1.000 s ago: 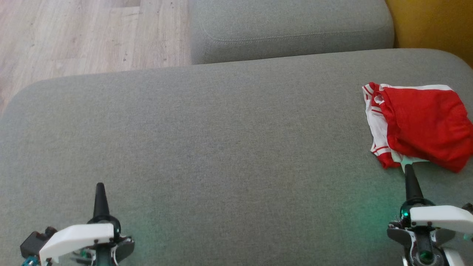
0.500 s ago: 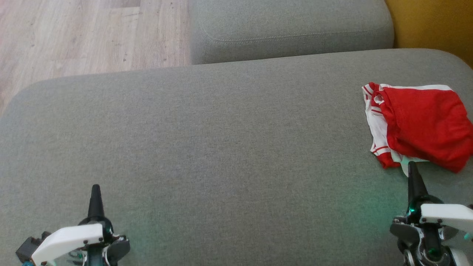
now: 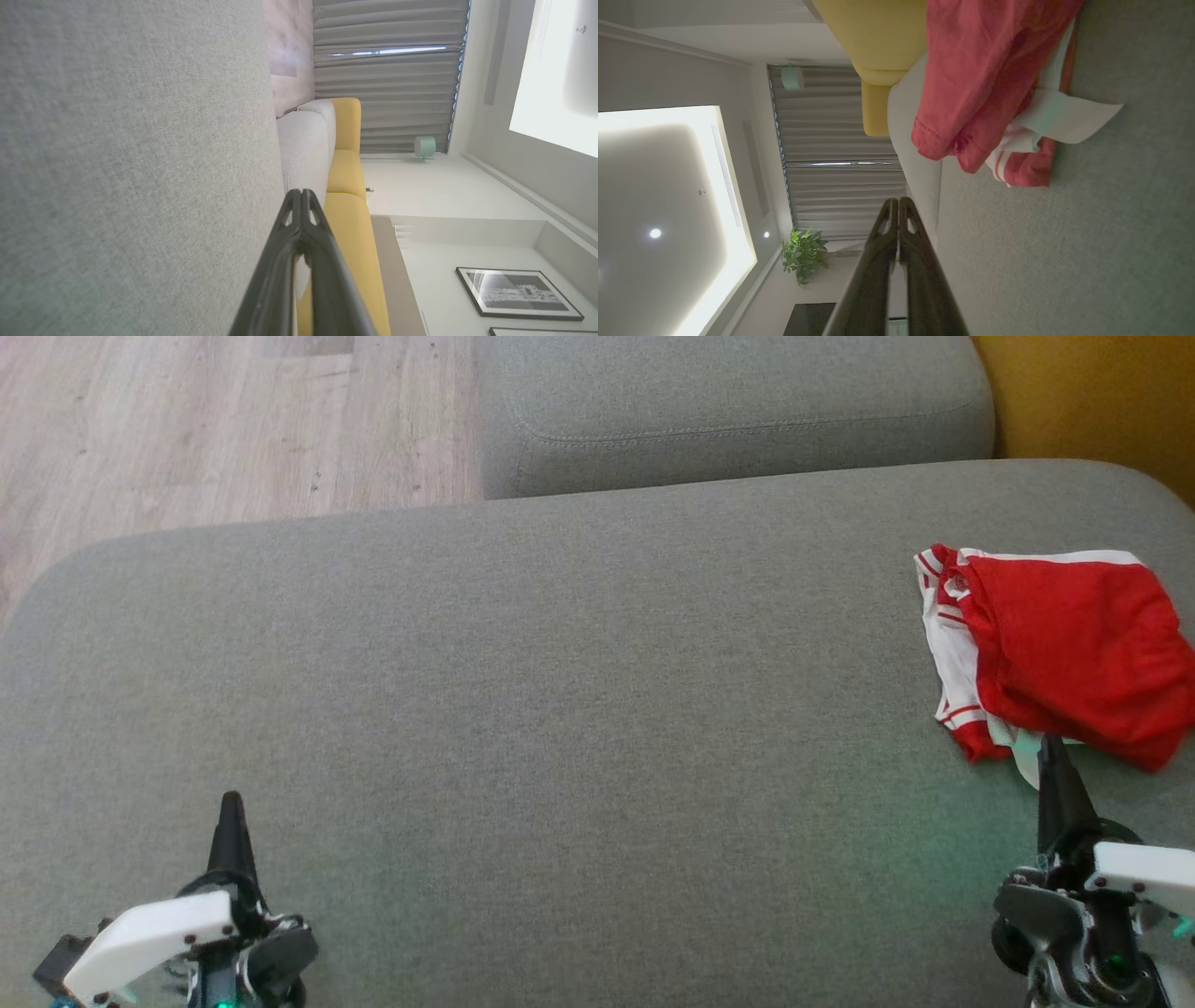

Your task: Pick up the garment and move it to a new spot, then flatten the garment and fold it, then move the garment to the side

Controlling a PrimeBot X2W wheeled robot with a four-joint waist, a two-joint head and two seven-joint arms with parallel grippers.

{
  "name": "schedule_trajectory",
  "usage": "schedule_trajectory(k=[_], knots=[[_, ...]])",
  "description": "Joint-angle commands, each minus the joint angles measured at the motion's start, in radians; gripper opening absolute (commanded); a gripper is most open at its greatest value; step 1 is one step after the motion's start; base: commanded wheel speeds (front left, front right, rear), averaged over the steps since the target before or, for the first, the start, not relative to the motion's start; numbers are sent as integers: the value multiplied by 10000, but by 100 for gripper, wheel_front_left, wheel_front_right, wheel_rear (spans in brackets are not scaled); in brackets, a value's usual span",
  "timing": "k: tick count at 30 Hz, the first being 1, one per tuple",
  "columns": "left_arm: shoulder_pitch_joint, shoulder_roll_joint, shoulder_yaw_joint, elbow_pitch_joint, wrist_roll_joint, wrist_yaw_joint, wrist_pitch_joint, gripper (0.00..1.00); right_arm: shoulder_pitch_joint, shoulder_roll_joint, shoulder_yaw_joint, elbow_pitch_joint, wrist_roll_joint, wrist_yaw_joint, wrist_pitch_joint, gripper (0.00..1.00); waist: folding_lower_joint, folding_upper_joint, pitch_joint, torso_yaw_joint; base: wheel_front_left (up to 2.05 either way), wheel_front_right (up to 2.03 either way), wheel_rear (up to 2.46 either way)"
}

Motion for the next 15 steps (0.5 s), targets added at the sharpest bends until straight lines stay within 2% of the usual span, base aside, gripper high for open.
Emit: schedule_trajectory(k=[1, 15], knots=[[-486, 85, 393, -281, -285, -66, 112, 0, -529, -58, 172, -458, 363, -7, 125, 0, 0, -1, -1, 0, 0, 0, 0], [-491, 72, 425, -280, -318, -69, 143, 0, -531, -58, 166, -464, 423, -7, 140, 0, 0, -1, -1, 0, 0, 0, 0]])
